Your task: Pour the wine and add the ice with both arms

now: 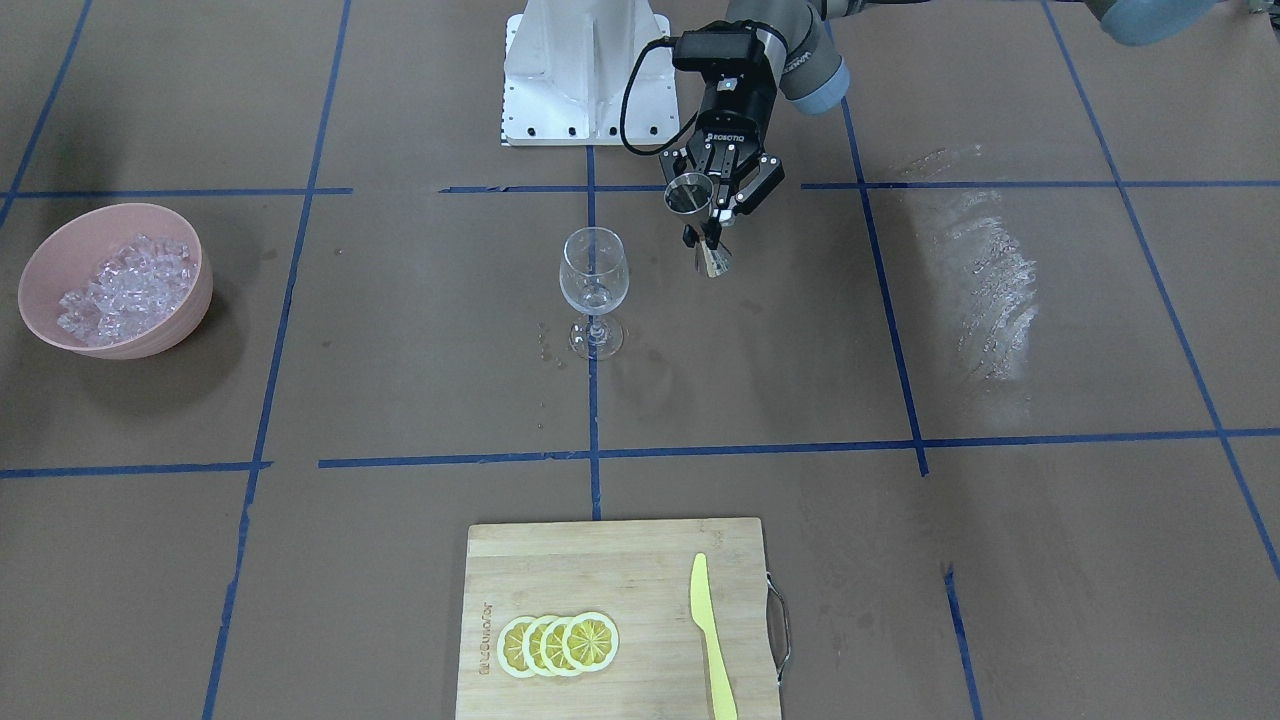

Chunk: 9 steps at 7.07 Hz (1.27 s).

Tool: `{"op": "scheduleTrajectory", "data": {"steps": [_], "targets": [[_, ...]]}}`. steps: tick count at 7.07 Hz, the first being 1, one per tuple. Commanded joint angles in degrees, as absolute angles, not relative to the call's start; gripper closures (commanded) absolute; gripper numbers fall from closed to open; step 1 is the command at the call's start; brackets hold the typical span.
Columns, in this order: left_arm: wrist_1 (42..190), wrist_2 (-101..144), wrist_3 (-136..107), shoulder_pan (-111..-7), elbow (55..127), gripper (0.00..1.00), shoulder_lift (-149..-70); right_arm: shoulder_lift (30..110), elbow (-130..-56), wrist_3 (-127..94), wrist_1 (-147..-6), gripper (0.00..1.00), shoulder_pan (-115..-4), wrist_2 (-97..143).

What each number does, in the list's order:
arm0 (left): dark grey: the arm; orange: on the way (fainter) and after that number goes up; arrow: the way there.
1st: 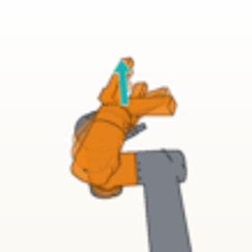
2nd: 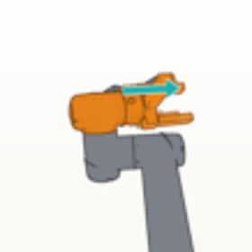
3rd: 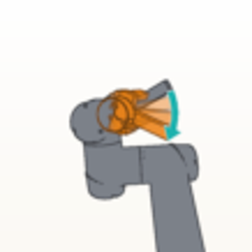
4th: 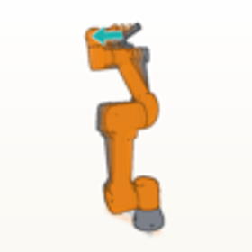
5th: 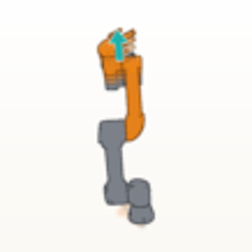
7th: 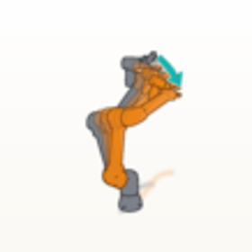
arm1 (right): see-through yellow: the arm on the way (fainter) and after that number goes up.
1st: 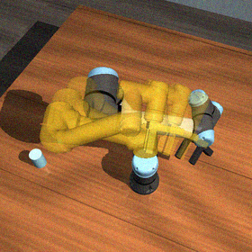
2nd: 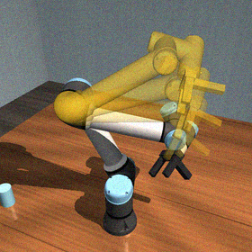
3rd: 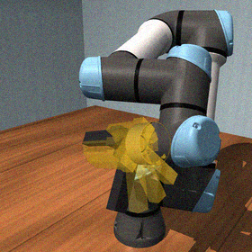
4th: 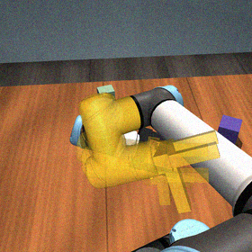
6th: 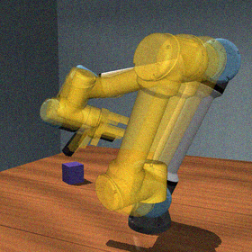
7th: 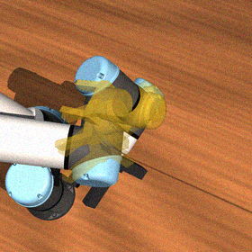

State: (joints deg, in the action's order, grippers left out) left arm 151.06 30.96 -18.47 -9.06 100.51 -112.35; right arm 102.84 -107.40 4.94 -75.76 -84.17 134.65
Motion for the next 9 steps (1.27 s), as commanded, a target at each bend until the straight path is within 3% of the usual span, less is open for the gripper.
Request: {"op": "scheduleTrajectory", "data": {"steps": [1, 3, 9], "targets": [[142.5, 31.6, -18.5, -9.1, 100.4, 1.00, -113.0, 103.3, -107.4, 5.0, -75.8, 0.00, -84.4, 134.6], [133.9, 31.6, -16.0, -9.1, 100.4, 1.00, -115.7, 103.4, -107.4, 5.2, -75.8, 0.00, -84.9, 134.6], [133.3, 28.9, 7.5, -9.1, 100.2, 1.00, -116.9, 103.9, -107.3, 5.2, -75.8, 0.00, -85.3, 134.6]]}}
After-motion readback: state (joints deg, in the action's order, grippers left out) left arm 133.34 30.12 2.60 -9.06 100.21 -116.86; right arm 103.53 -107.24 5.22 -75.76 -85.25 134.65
